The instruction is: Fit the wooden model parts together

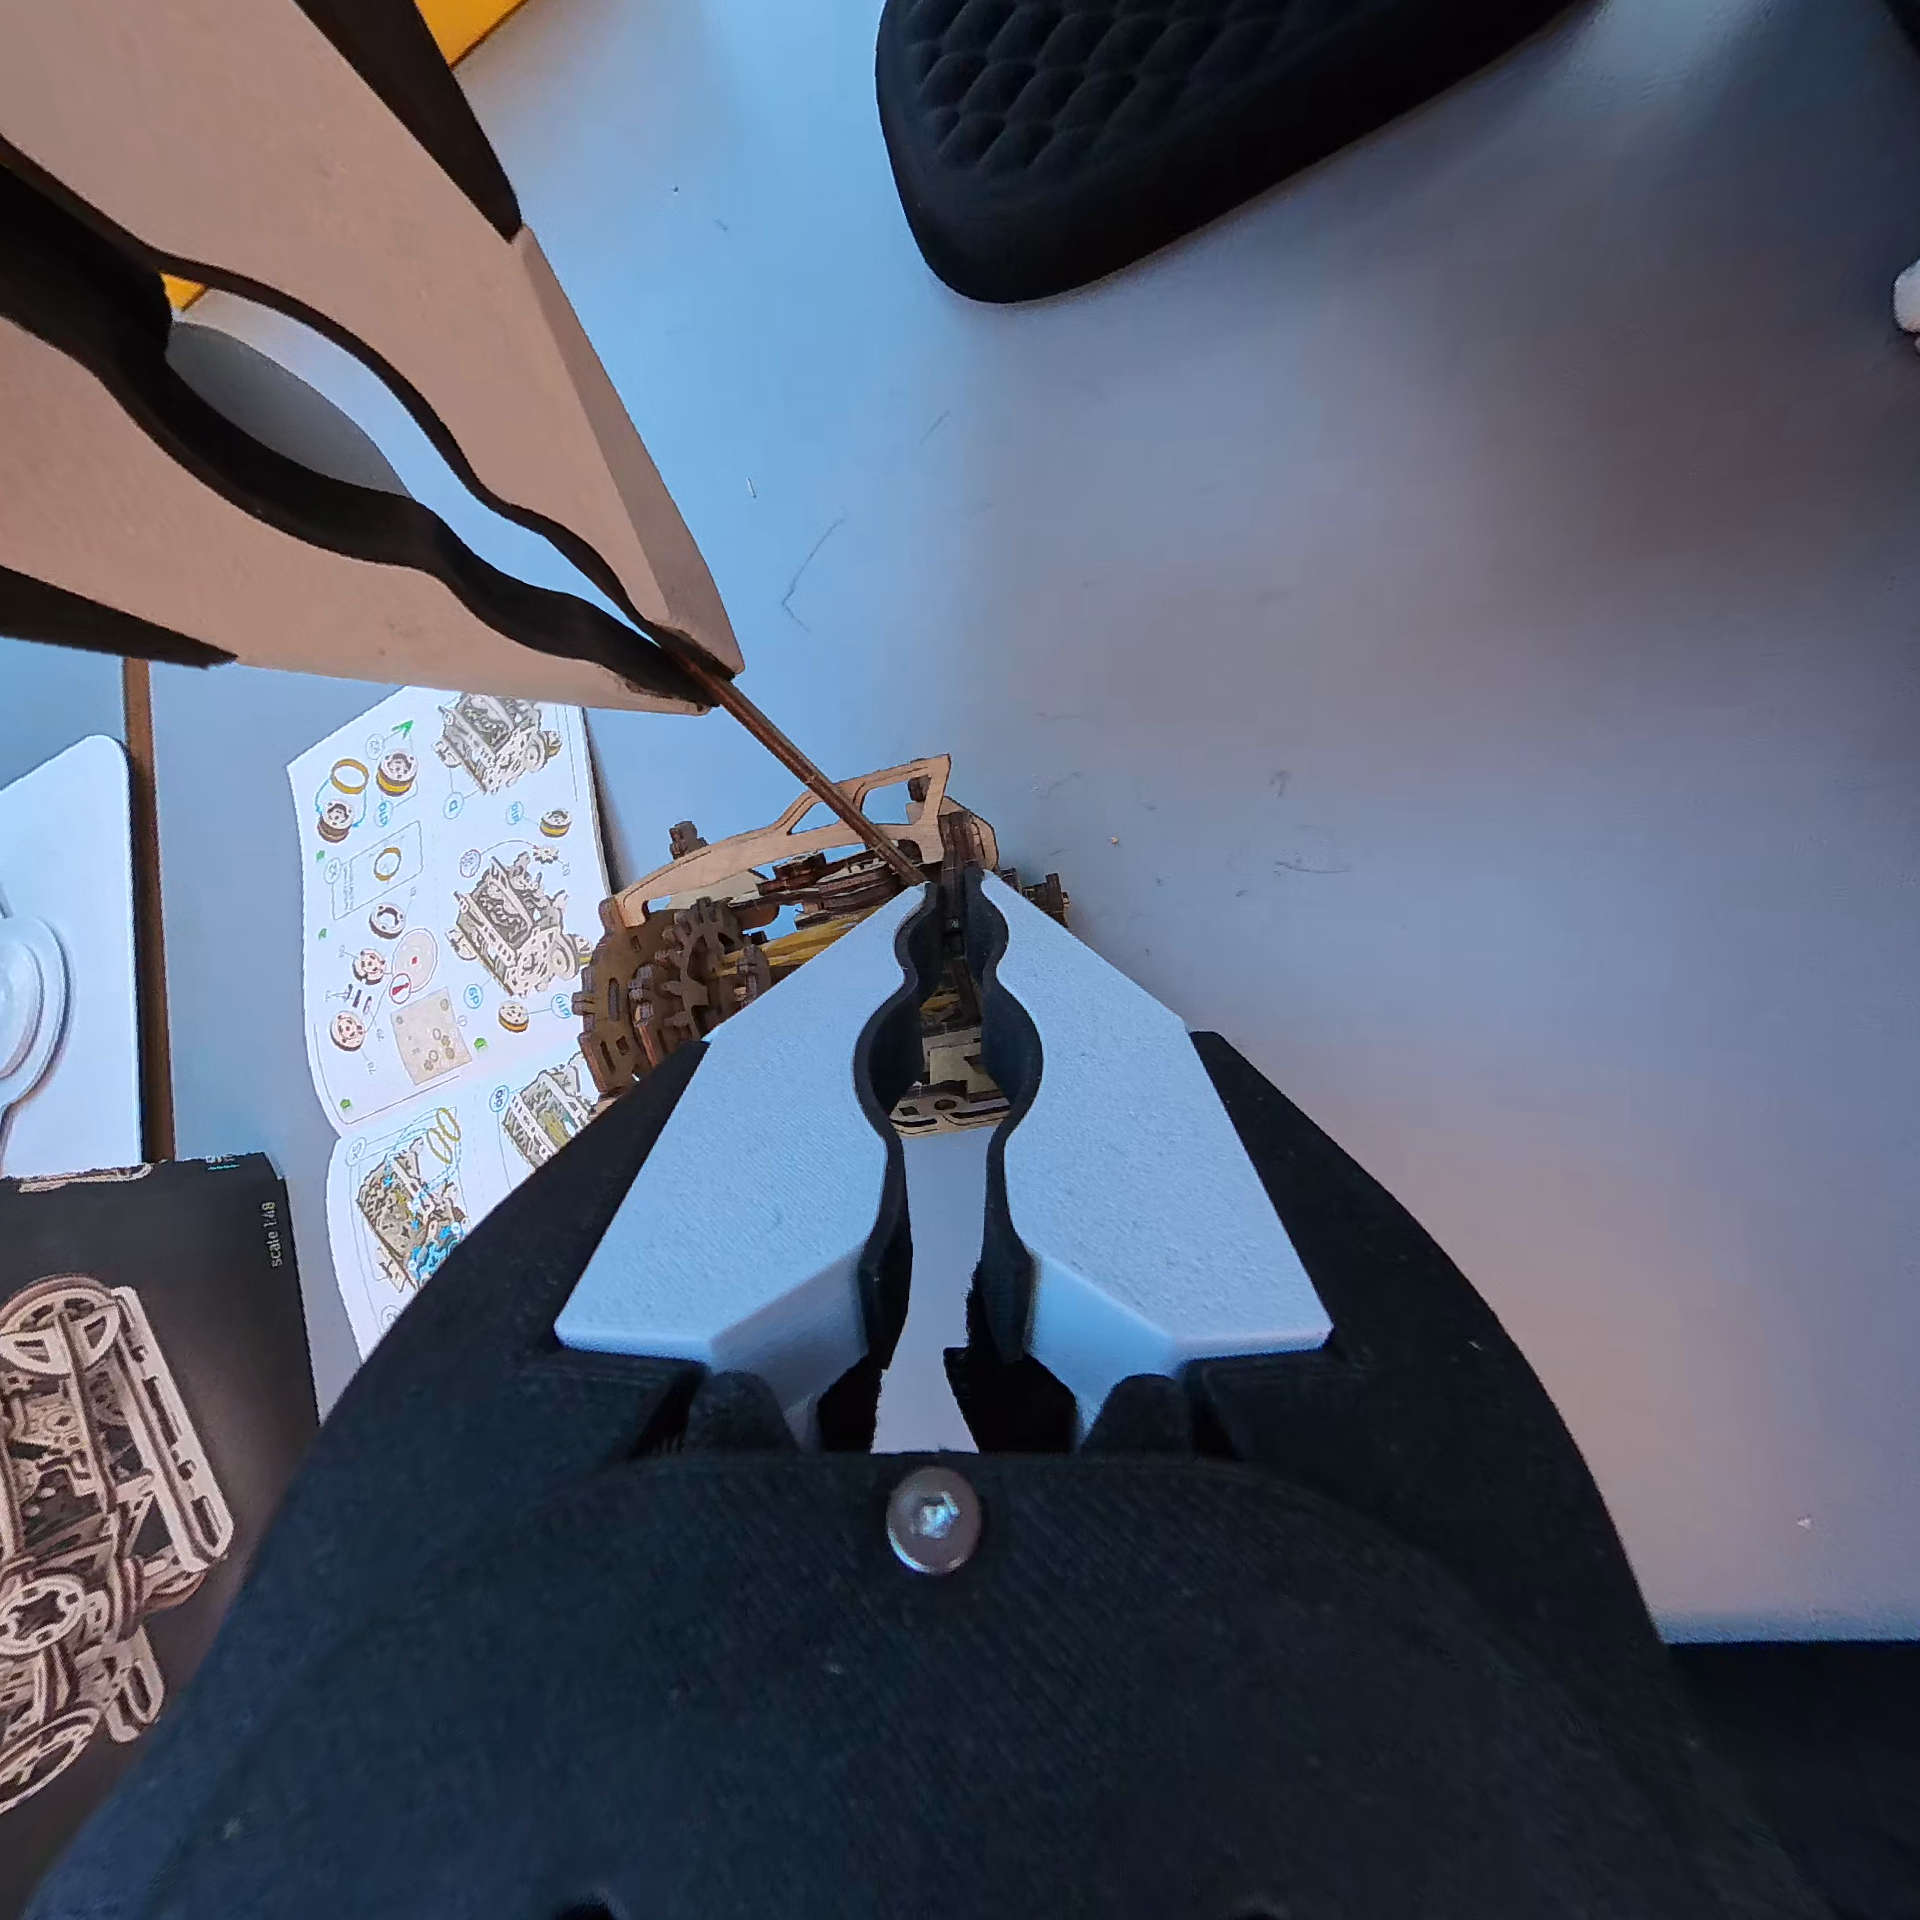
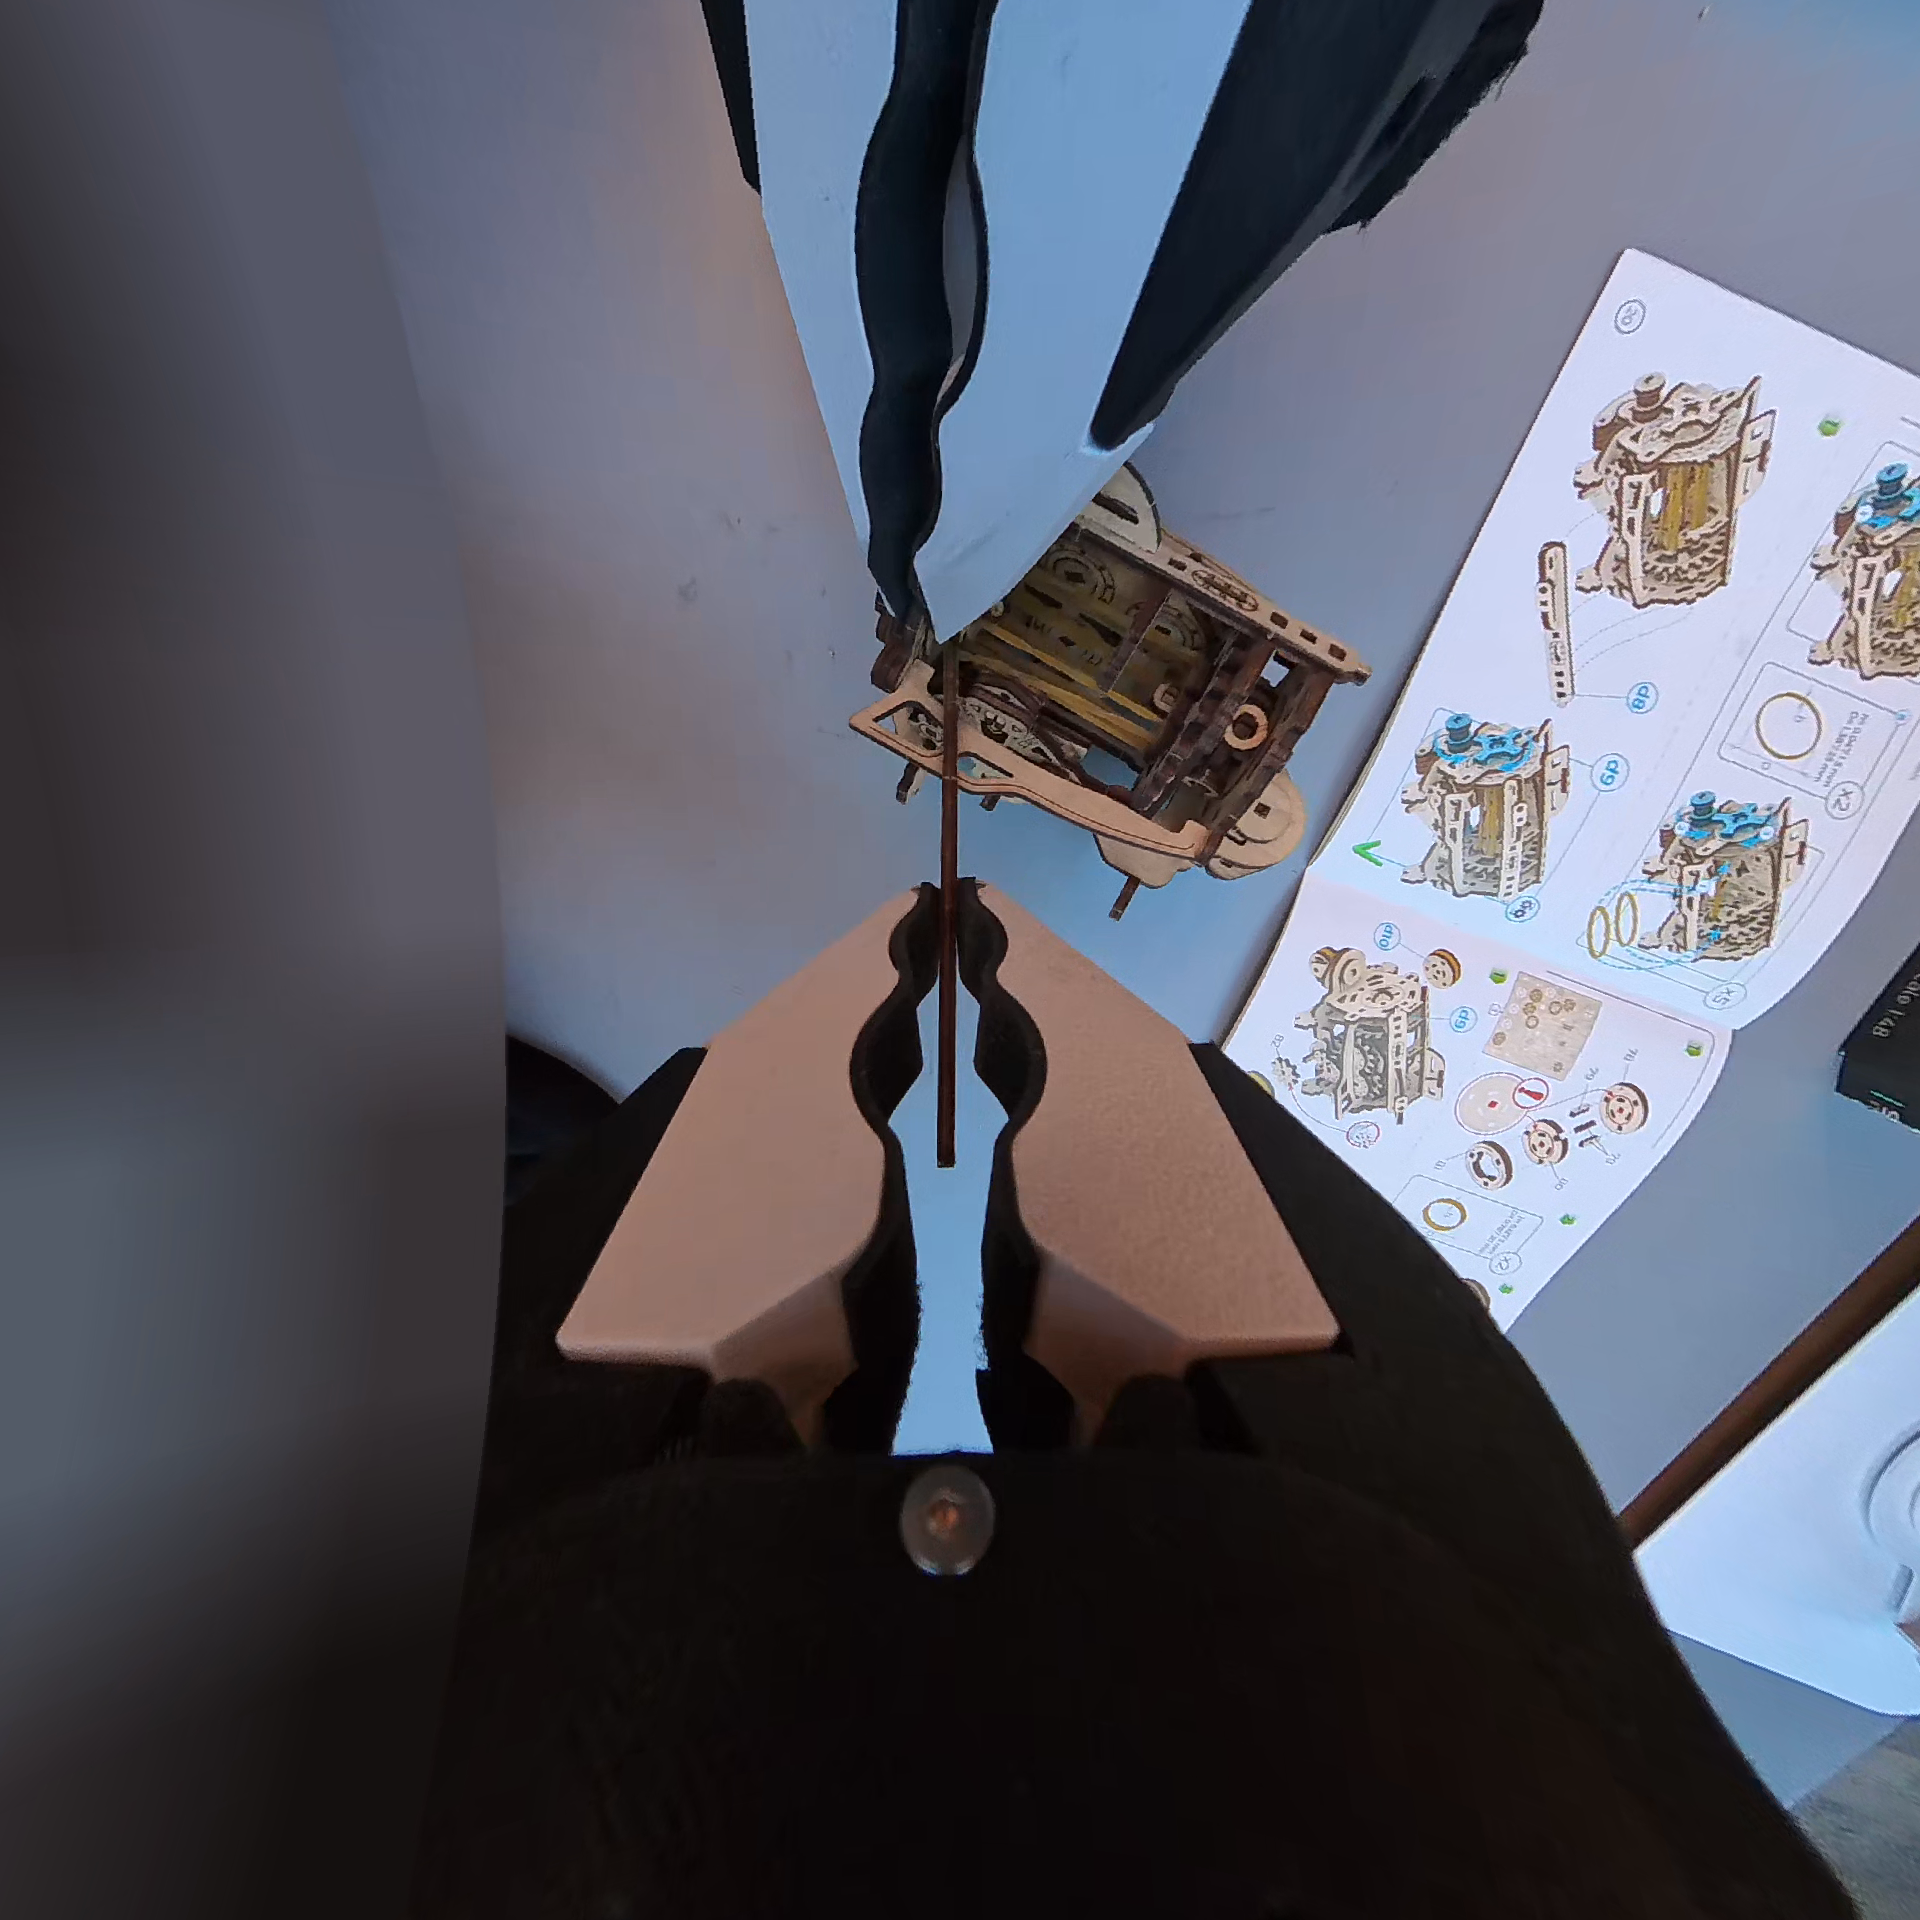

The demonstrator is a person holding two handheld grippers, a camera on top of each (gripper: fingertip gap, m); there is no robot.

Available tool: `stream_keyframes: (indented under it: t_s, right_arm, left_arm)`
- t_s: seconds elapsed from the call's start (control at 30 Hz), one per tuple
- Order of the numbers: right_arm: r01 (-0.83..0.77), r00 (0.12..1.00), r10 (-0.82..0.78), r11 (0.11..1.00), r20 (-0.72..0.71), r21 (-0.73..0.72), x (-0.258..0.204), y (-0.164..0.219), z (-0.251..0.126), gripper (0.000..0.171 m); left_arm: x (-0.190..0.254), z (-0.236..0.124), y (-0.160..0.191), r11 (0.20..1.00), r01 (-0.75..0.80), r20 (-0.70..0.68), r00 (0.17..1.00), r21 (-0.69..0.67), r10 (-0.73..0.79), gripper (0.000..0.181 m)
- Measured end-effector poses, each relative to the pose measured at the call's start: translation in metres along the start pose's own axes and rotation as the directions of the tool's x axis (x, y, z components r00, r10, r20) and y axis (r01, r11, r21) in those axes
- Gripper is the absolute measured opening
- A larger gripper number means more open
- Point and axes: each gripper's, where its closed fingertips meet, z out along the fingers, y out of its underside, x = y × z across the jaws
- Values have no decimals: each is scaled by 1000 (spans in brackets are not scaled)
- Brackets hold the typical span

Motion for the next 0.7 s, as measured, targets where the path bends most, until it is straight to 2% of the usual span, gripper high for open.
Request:
stream_keyframes:
  t_s: [0.03,0.23,0.43,0.53,0.7]
  right_arm:
    - [1,1000,-1,1000,-1,-3,0,0,0,1]
    - [0,1000,0,1000,-6,-23,1,0,2,1]
    - [1,1000,2,993,27,-118,2,-4,-1,1]
    - [-49,997,60,982,52,-185,6,-8,-4,1]
    - [-154,983,170,967,65,-201,10,-19,-7,1]
  left_arm:
    - [0,0,0,1000,1,-1,1000,0,-1,1]
    - [1,-1,0,1000,2,-1,1000,0,-2,1]
    - [0,0,0,1000,5,-1,1000,-3,-5,1]
    - [0,0,0,1000,2,-2,1000,-7,-2,1]
    - [0,0,0,1000,-4,-1,1000,-11,4,1]
